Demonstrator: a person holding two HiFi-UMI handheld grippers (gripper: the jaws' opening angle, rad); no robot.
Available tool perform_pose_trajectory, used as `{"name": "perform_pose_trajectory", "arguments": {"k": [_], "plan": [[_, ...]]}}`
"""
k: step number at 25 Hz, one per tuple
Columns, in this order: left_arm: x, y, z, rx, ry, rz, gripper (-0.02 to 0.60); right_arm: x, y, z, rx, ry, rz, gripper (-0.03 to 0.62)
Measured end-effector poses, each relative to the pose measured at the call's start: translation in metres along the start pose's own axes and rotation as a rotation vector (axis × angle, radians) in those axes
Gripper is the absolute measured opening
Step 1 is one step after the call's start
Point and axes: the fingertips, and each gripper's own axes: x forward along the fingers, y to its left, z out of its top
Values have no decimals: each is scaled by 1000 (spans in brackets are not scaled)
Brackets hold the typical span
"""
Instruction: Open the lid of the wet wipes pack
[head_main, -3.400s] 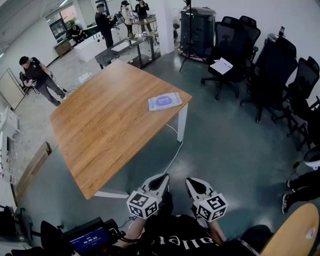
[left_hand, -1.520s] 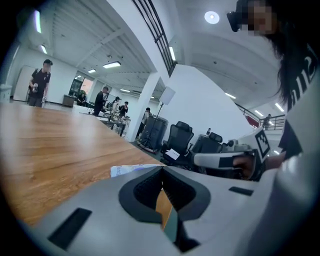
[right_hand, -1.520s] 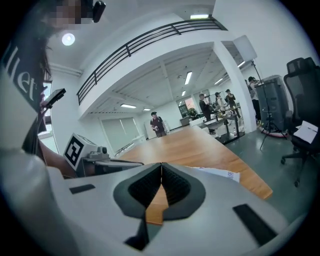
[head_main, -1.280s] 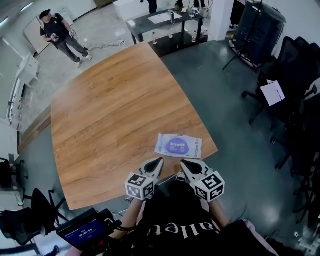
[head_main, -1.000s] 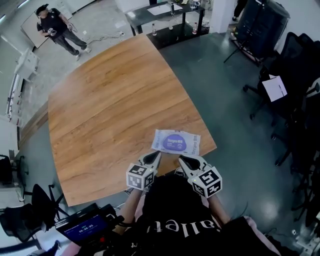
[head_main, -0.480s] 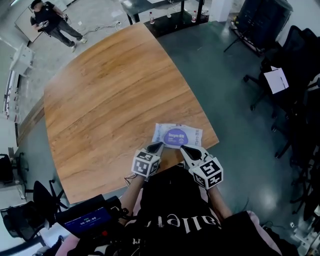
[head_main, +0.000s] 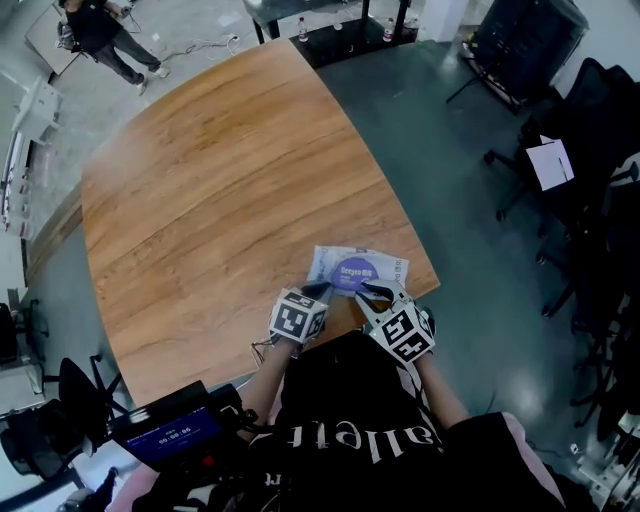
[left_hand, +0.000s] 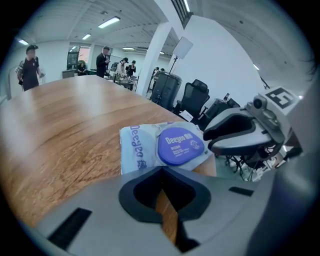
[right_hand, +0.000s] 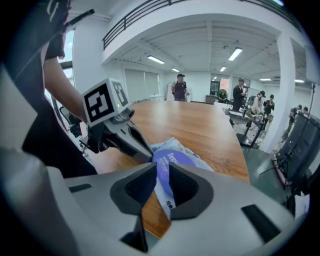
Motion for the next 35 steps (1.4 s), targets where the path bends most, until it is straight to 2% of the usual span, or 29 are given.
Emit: {"name": "perform_pose_trajectory", "arguments": {"k": [5,10,16,25,35], "plan": [[2,1,-1,-16,15,-18,2,22,9,-11,-227,114,30,87],[5,-2,-2,-17,16,-17,2,35,9,-22,-451,193,29,89],[5,-4,-2,4,13,-1,2,36,9,-24,-552,196,18,89],[10,-6,-4,96,1,25,2,31,8,-19,-479,153,48,89],[14,-3,-2,152,-21,42,2,30,5,-16,-415,128,69,89]]}}
